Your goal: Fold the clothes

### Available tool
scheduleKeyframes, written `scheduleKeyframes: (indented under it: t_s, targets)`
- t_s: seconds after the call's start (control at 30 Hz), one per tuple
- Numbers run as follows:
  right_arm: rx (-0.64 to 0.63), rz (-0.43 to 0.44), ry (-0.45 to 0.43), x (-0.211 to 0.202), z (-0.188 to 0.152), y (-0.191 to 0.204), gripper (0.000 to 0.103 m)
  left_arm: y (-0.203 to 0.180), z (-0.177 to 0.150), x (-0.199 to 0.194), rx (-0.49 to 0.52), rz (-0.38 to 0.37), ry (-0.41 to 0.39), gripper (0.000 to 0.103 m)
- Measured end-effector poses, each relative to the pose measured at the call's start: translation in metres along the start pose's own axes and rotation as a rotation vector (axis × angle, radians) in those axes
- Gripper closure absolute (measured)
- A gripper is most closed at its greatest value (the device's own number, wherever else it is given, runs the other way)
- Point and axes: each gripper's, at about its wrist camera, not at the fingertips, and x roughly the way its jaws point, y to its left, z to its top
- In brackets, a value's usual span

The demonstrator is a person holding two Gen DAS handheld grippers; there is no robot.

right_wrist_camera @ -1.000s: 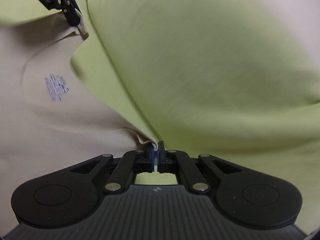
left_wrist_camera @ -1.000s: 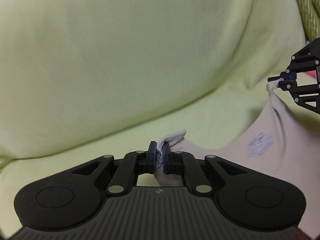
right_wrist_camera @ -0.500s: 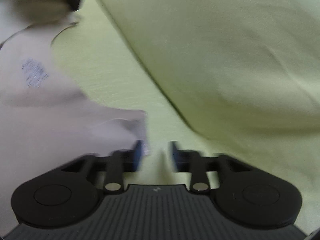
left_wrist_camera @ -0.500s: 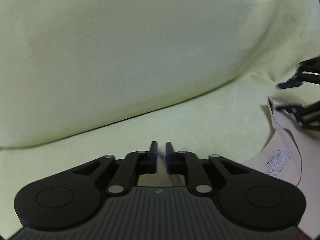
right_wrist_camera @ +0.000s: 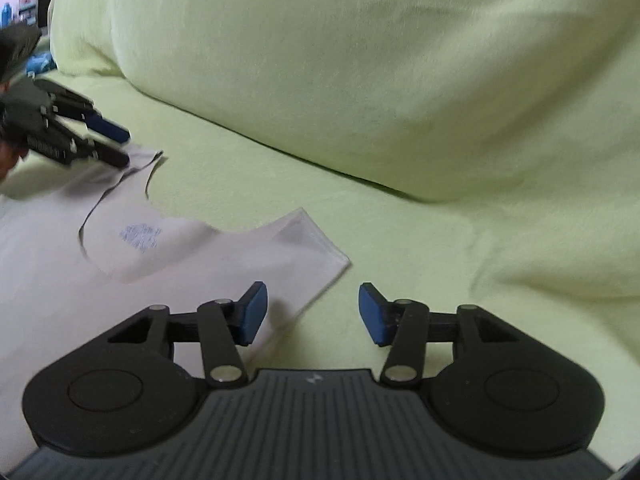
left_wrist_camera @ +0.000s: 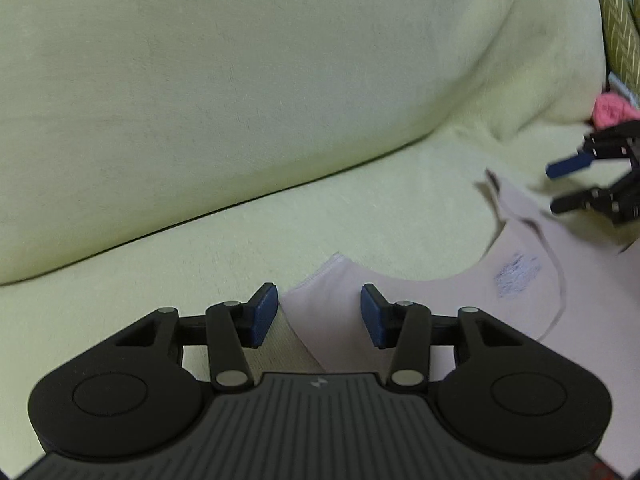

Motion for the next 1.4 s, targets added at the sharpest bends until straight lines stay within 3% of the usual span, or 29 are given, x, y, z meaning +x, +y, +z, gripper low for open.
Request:
scheduleKeyframes:
  t_s: [0.07, 0.13, 0.23, 0.27, 0.3, 0.33, 0.43, 0.6, 0.7, 0.77, 0.8, 0.83, 1.03, 1.2, 1.4]
  targets:
    - [0.059, 0.028, -0.017, 0.020, 0.003, -0.012, 0.057, 0.006, 0.001, 0.004, -0.020, -0.035, -0.006, 0.056]
    - [0.125, 0.073, -0.023, 0.035, 0.002, -0.023, 0.057, 0.004, 0.004, 0.009, -0.014, -0.089, -0.011, 0.090]
    - [0.221, 0.155, -0.047, 0.050, -0.003, -0.038, 0.056, -0.003, 0.006, 0.002, 0.052, -0.081, -0.017, 0.097]
    - [0.251, 0.175, -0.057, 0.051, -0.004, -0.043, 0.061, -0.005, 0.006, -0.001, 0.066, -0.076, -0.021, 0.098]
    - [0.279, 0.190, -0.064, 0.053, -0.005, -0.047, 0.069, -0.006, 0.007, -0.002, 0.070, -0.071, -0.027, 0.099]
    - [0.297, 0.195, -0.068, 0.053, -0.005, -0.050, 0.097, -0.006, 0.008, -0.004, 0.069, -0.065, -0.034, 0.099]
    - [0.280, 0.180, -0.071, 0.056, -0.001, -0.050, 0.101, -0.004, 0.011, -0.010, 0.063, -0.046, -0.060, 0.099]
    - [0.220, 0.063, -0.115, 0.059, 0.016, -0.043, 0.101, 0.003, 0.023, 0.004, 0.016, 0.003, -0.087, 0.099]
    - [0.207, 0.025, -0.066, 0.073, 0.018, -0.039, 0.101, 0.009, 0.026, 0.016, -0.033, 0.006, -0.040, 0.093]
    - [0.188, -0.016, -0.031, 0.080, 0.017, -0.034, 0.095, 0.013, 0.026, 0.017, -0.069, 0.018, -0.031, 0.078]
    - [0.200, -0.045, -0.042, 0.075, 0.016, -0.033, 0.080, 0.016, 0.025, 0.013, -0.097, 0.030, -0.036, 0.062]
    - [0.224, -0.078, -0.050, 0.069, 0.014, -0.034, 0.067, 0.020, 0.024, 0.005, -0.124, 0.042, -0.048, 0.055]
    - [0.202, -0.183, -0.063, -0.004, 0.000, -0.020, 0.068, 0.028, 0.002, -0.064, -0.182, 0.084, -0.062, 0.055]
    - [0.230, -0.097, -0.065, -0.091, -0.045, 0.021, 0.061, -0.011, -0.043, -0.142, -0.134, 0.063, -0.043, 0.048]
    - [0.201, -0.023, -0.018, -0.179, -0.104, 0.090, 0.058, -0.071, -0.106, -0.233, -0.121, -0.002, 0.035, 0.047]
